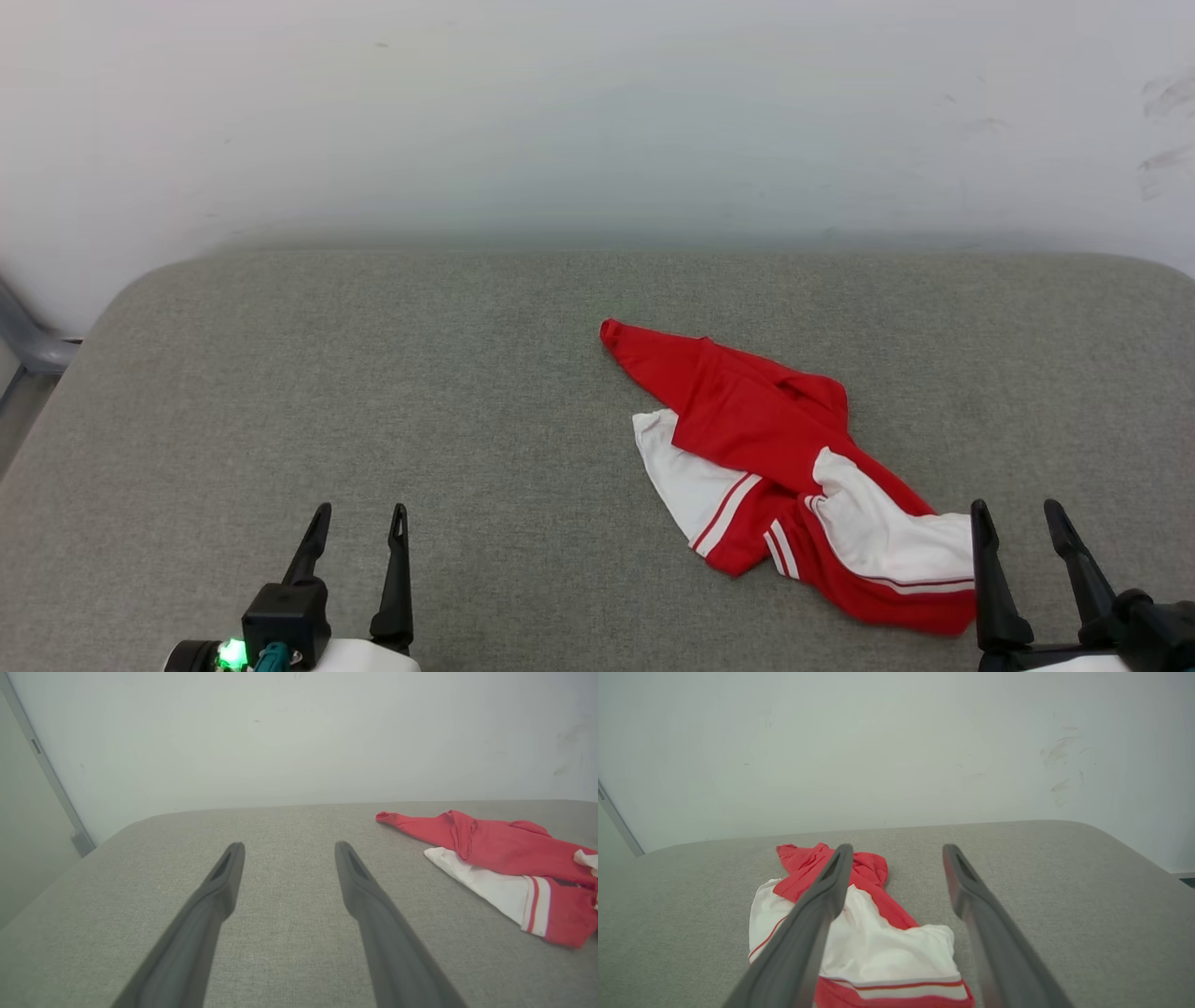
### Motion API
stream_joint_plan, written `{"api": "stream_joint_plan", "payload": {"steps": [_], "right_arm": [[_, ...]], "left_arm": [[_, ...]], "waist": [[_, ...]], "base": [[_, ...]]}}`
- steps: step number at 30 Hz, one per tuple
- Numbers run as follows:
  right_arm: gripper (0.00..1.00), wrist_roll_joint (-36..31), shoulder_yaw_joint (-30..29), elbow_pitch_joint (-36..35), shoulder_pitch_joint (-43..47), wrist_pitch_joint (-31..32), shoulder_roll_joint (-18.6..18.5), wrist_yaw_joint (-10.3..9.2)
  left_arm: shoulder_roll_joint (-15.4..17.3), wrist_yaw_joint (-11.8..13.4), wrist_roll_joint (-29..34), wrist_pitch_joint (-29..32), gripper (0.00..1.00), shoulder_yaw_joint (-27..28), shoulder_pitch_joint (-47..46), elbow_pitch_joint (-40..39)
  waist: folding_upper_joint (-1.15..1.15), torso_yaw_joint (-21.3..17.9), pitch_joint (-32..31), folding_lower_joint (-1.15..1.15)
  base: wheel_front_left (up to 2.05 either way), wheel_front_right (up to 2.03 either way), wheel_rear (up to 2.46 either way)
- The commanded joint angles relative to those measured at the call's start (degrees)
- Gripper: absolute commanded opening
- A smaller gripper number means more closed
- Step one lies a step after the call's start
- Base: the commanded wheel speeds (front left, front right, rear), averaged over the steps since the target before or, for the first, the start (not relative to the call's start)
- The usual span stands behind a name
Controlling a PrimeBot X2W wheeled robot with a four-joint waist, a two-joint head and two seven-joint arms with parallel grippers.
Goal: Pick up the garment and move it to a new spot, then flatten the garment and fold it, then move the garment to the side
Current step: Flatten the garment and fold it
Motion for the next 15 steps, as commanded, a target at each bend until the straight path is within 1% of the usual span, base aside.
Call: {"api": "stream_joint_plan", "payload": {"steps": [1,7,10,15], "right_arm": [[1.0,0.54,0.02,0.13,0.31,-0.14,0.08,-0.04],[1.0,0.62,0.25,0.18,-0.96,-0.14,0.08,-0.04],[1.0,0.54,0.72,0.18,-1.51,-0.14,0.08,-0.04],[1.0,0.35,1.28,-0.27,-2.64,-0.14,0.08,-0.04]], "left_arm": [[-0.55,-0.58,-0.4,-0.16,1.0,0.53,-0.01,0.37],[0.05,-3.14,0.3,-0.15,1.0,1.2,-4.64,1.37],[1.46,-5.31,0.91,-0.15,1.0,0.9,-9.17,2.68],[3.51,-7.85,1.4,-0.15,1.0,-0.74,-17.98,4.87]], "waist": [[0.0,0.01,0.06,0.0],[0.0,-0.21,0.52,0.0],[0.0,-0.69,1.02,0.0],[0.0,-1.96,2.04,0.0]], "base": [[0.0,0.0,0.0],[0.0,0.0,0.0],[0.0,0.0,0.0],[0.0,0.0,0.0]]}}
